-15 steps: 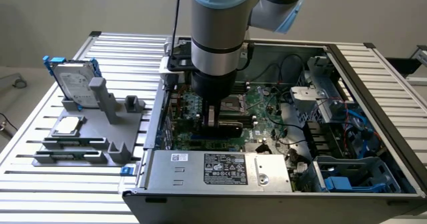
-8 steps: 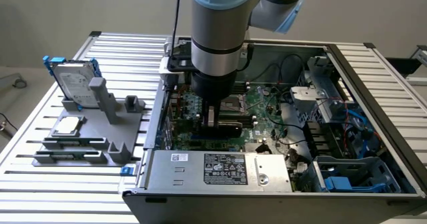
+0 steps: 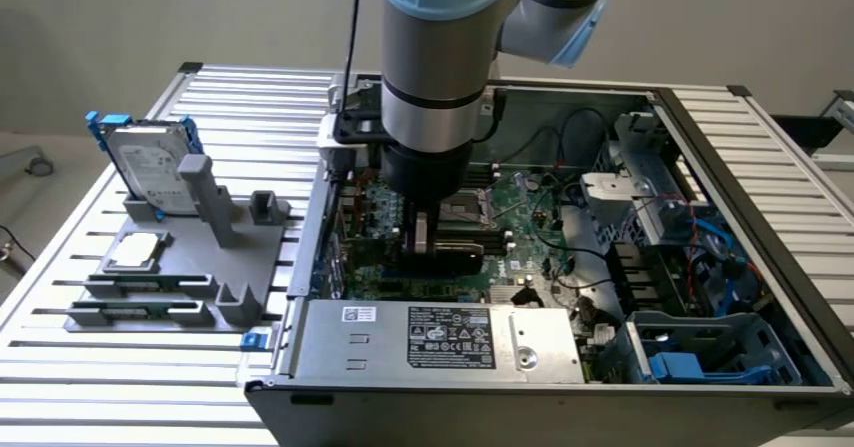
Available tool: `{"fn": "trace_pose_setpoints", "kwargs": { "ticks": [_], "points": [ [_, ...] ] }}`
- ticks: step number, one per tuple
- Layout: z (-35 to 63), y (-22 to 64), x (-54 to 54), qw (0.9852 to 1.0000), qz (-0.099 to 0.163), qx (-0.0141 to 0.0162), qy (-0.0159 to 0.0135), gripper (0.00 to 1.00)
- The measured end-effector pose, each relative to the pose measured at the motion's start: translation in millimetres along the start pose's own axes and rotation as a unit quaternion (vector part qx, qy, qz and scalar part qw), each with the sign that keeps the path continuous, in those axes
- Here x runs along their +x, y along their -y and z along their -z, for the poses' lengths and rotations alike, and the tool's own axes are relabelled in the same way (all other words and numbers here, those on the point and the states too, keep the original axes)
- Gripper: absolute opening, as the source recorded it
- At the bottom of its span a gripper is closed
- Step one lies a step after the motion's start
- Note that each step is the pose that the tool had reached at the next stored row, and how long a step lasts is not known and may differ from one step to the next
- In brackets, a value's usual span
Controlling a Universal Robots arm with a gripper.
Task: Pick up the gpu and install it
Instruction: 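Insert the gpu into the slot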
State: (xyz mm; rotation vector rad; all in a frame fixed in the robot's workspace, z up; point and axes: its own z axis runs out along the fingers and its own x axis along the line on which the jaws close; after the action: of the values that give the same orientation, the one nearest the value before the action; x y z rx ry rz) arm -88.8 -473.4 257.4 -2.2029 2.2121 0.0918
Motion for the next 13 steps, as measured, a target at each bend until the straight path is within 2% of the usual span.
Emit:
{"fn": "trace_pose_setpoints", "kwargs": {
  "ticks": [13],
  "points": [
    [-1.3,-1.7,0.0,1.0000,0.001,-0.0002,0.0000,0.26]
  ]
}}
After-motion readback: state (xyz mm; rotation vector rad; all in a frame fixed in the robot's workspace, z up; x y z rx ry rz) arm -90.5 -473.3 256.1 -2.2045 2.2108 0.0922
